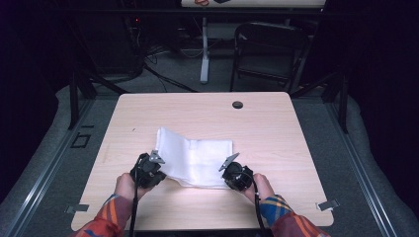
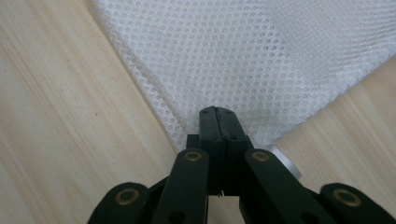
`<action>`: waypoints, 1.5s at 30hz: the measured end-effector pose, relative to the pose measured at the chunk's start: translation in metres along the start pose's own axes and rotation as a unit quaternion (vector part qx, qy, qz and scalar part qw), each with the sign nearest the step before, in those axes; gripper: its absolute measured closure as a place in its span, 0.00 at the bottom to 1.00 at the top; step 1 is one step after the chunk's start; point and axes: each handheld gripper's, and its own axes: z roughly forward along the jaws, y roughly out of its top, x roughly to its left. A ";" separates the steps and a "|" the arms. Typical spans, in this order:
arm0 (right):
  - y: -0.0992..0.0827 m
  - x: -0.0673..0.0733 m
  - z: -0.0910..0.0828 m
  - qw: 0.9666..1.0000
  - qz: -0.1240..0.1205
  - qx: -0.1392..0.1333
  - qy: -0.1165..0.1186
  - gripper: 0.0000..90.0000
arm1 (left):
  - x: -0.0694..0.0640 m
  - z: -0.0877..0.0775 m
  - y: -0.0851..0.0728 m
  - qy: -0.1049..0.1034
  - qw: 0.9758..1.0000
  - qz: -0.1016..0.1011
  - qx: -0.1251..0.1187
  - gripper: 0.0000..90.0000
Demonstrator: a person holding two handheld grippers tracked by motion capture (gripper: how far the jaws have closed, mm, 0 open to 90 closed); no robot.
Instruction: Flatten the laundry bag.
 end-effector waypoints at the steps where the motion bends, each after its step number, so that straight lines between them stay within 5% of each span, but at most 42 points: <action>1: -0.001 -0.001 0.000 1.000 -0.001 -0.003 0.001 1.00 | 0.001 0.000 0.000 -0.002 1.000 -0.001 0.001 0.97; 7: -0.003 -0.007 -0.001 1.000 0.008 0.000 0.002 1.00 | 0.006 -0.002 -0.002 -0.019 1.000 -0.004 0.022 0.93; 14: -0.004 -0.008 -0.001 1.000 0.009 -0.004 0.004 1.00 | 0.035 -0.010 -0.014 -0.016 0.998 -0.051 0.034 0.48; 22: -0.003 -0.013 -0.002 1.000 0.020 -0.007 0.011 0.91 | 0.050 -0.026 -0.022 0.005 0.996 -0.090 -0.004 0.28; 27: -0.003 -0.018 -0.009 0.999 0.038 -0.011 0.025 0.76 | 0.045 -0.032 -0.016 0.020 0.996 -0.082 -0.030 0.19; 36: -0.006 -0.025 -0.029 0.996 0.074 -0.038 0.031 0.28 | 0.026 -0.025 0.001 0.006 0.997 -0.044 -0.057 0.17; 45: -0.016 -0.030 -0.042 0.991 0.112 -0.054 0.043 0.13 | 0.011 -0.004 0.024 -0.013 0.999 -0.009 -0.052 0.17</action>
